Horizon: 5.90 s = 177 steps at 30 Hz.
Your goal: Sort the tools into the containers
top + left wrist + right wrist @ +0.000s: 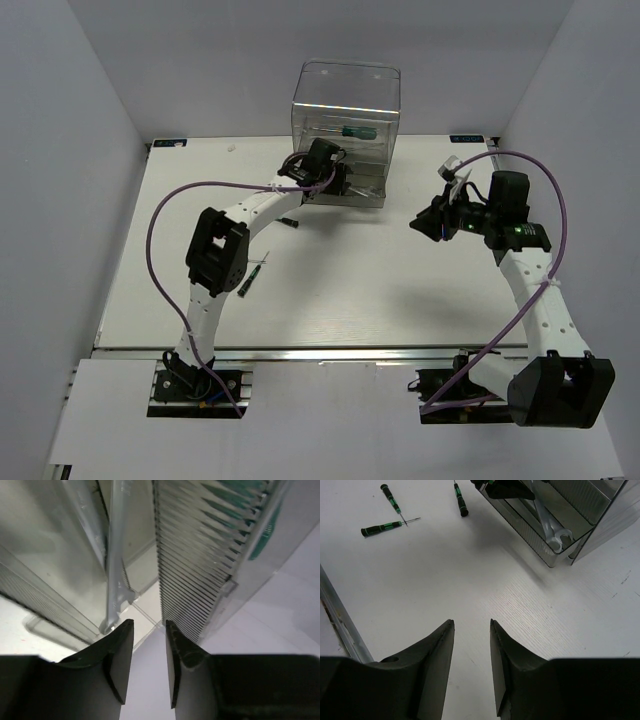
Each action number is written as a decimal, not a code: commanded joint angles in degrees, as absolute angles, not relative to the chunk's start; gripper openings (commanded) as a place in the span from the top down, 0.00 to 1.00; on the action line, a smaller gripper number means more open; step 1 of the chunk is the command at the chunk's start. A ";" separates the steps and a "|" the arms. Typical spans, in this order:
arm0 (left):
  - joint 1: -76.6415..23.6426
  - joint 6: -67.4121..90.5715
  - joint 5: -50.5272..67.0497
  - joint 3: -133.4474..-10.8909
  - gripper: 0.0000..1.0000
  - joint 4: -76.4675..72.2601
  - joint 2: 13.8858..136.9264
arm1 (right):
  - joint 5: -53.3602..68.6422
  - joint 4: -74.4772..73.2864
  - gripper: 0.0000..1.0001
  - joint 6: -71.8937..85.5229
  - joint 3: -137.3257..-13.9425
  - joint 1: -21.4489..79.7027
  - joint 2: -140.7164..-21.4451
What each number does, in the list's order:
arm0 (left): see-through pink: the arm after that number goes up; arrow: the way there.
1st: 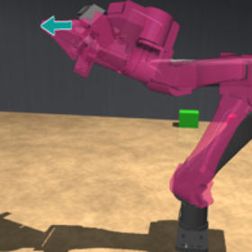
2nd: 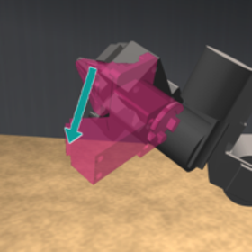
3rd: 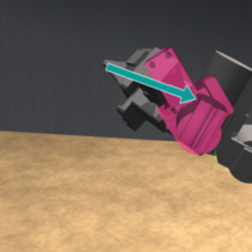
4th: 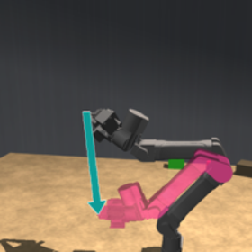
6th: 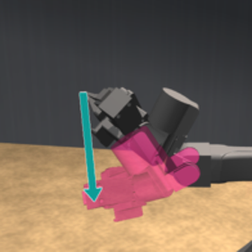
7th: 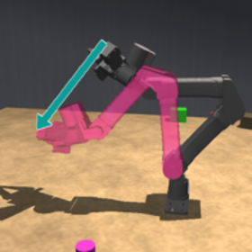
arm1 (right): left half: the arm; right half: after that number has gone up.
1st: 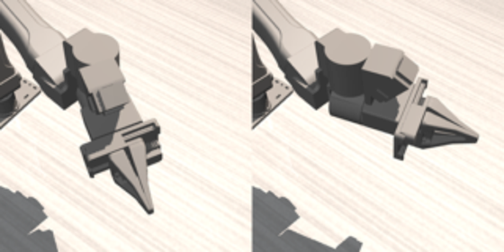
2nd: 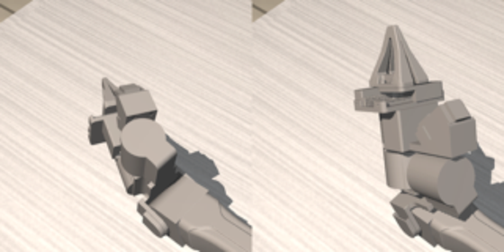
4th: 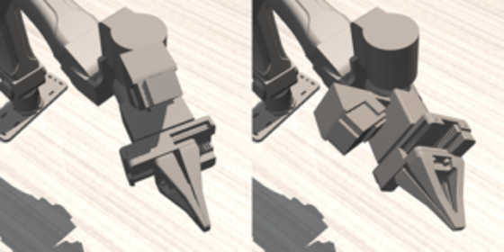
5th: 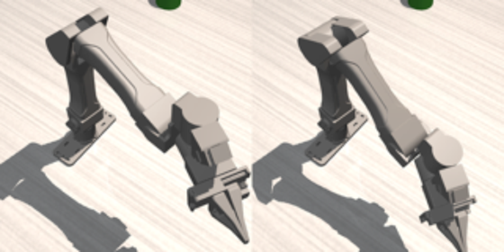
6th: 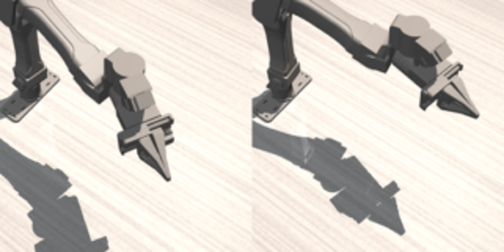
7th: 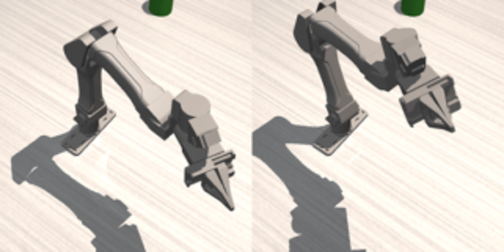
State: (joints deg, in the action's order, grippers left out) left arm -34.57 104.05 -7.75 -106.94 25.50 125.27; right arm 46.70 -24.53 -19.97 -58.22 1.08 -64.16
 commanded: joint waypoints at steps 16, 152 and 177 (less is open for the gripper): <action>-34.54 86.34 -4.04 -87.26 1.00 8.55 101.28 | 53.55 -42.10 1.00 -55.37 -65.29 11.14 -74.17; -31.03 82.70 -12.30 -89.74 0.61 -51.77 144.05 | 49.22 -4.83 0.97 -21.71 -47.02 -1.05 -72.95; -30.85 82.62 -11.79 -77.44 1.00 -58.45 137.82 | 49.92 -6.15 0.96 -22.15 -47.20 -1.05 -72.51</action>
